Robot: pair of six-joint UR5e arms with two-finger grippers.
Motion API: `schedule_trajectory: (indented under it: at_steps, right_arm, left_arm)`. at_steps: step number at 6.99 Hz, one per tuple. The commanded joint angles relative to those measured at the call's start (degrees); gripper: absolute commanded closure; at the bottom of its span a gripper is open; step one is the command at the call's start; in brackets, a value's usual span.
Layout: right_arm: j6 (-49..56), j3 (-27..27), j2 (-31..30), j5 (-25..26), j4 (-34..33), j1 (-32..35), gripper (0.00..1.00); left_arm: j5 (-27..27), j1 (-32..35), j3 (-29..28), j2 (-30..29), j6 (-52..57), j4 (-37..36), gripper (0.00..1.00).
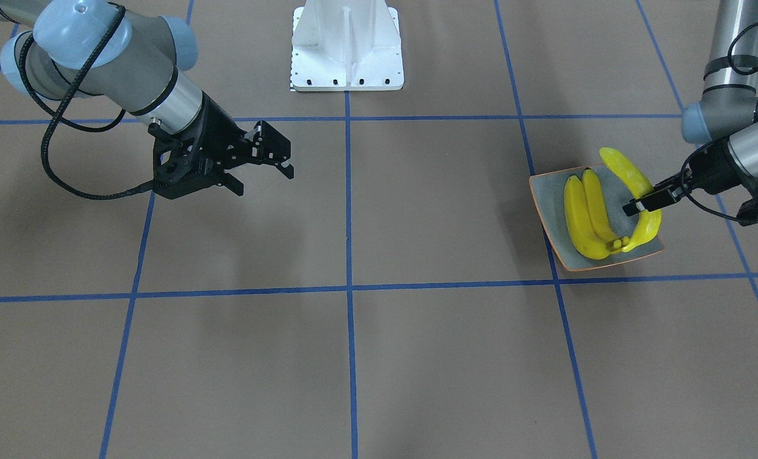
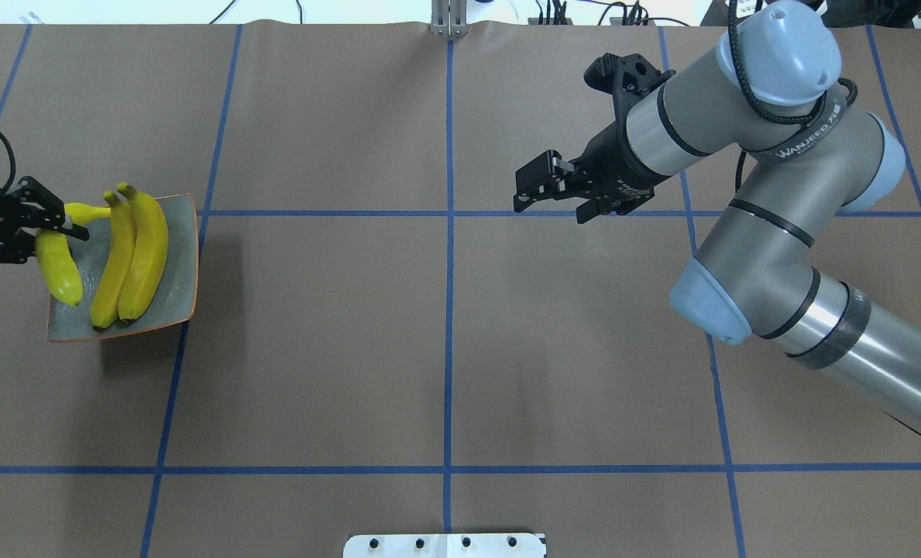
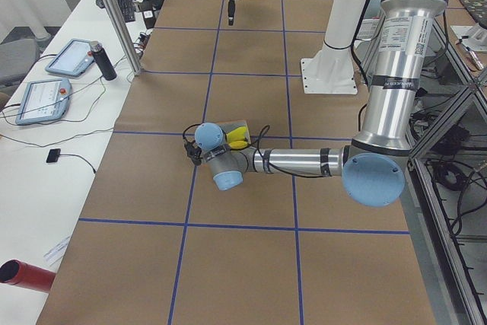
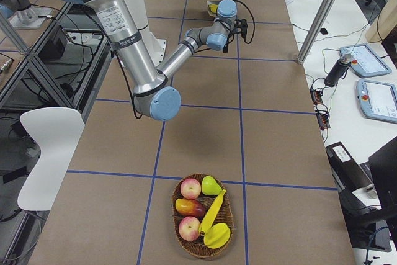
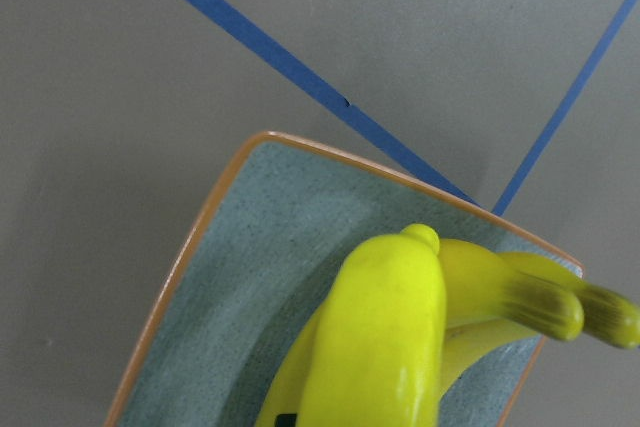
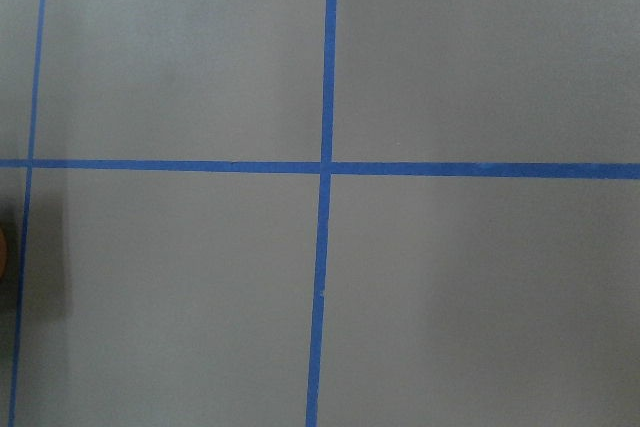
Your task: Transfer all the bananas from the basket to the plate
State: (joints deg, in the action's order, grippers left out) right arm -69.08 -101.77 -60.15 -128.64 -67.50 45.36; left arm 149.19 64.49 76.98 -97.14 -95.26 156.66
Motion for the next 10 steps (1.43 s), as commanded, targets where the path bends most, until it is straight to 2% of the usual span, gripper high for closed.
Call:
schedule_trajectory:
  at_steps: [1, 2, 3, 4, 9, 10]
  right_arm:
    - [0.00, -0.09, -0.05, -0.03, 0.00, -0.01, 0.00]
    - [0.00, -0.18, -0.05, -0.03, 0.00, -0.01, 0.00]
    - [0.00, -0.18, -0.05, -0.03, 0.00, -0.01, 0.00]
    - [0.00, -0.27, -0.05, 0.06, 0.00, -0.01, 0.00]
    - [0.09, -0.35, -0.05, -0.29, 0.00, 0.07, 0.00]
    - [0.17, -0.44, -0.14, -0.55, 0.00, 0.42, 0.00]
  left_arm:
    - [-0.04, -0.07, -0.25, -0.15, -0.01, 0.05, 0.77]
    - [-0.04, -0.07, -0.16, -0.15, 0.08, 0.13, 0.45]
    - [-0.04, -0.07, -0.25, -0.15, 0.17, 0.31, 0.28]
    - [-0.12, -0.07, -0.33, 0.02, 0.43, 0.57, 0.00]
    - [-0.12, 0.10, 0.01, -0.07, 0.69, 0.93, 0.00]
    - [-0.12, 1.76, 0.10, -0.76, 0.78, 0.49, 0.00]
